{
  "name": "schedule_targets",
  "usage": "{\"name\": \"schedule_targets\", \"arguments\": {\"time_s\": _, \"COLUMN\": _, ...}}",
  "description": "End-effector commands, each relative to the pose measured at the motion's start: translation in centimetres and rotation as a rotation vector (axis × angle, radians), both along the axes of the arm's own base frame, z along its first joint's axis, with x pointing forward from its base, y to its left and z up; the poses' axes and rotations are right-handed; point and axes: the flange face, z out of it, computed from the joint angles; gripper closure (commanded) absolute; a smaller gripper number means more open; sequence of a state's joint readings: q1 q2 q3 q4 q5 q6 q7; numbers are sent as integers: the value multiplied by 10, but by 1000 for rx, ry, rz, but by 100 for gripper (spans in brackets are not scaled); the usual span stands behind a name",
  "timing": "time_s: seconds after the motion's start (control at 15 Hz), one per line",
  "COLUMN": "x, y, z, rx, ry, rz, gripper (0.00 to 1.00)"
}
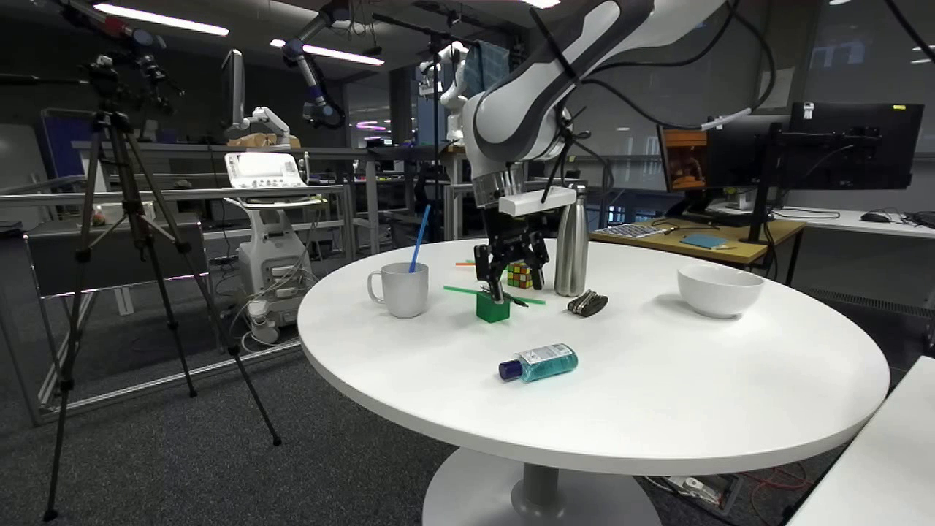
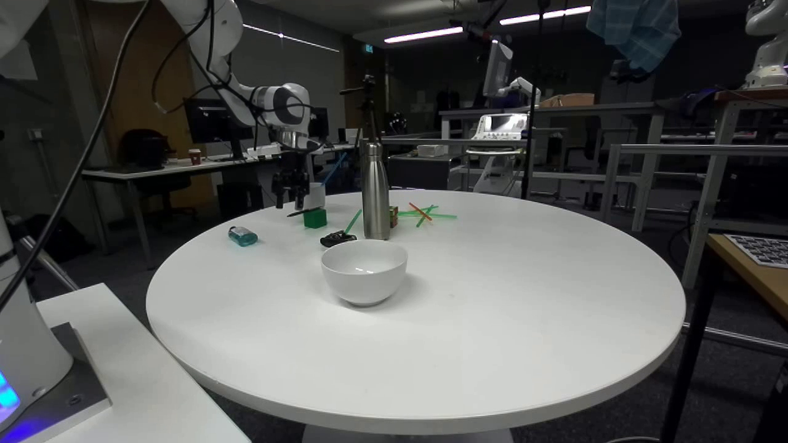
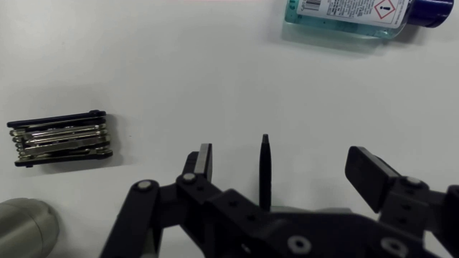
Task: Pick the pen on the block and put it on the table
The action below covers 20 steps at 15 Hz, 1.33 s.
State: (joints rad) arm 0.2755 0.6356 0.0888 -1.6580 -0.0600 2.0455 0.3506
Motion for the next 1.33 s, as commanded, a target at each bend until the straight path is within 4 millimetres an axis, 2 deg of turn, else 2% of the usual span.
{"name": "schedule_targets", "arguments": {"time_s": 0.0, "x": 8, "y": 1, "z": -2, "rx": -16, "ry": 13, "rz": 25, "gripper": 0}}
{"name": "schedule_targets", "arguments": {"time_s": 1.27, "x": 15, "y": -5, "z": -11, "rx": -15, "ry": -42, "rz": 74, "gripper": 0}}
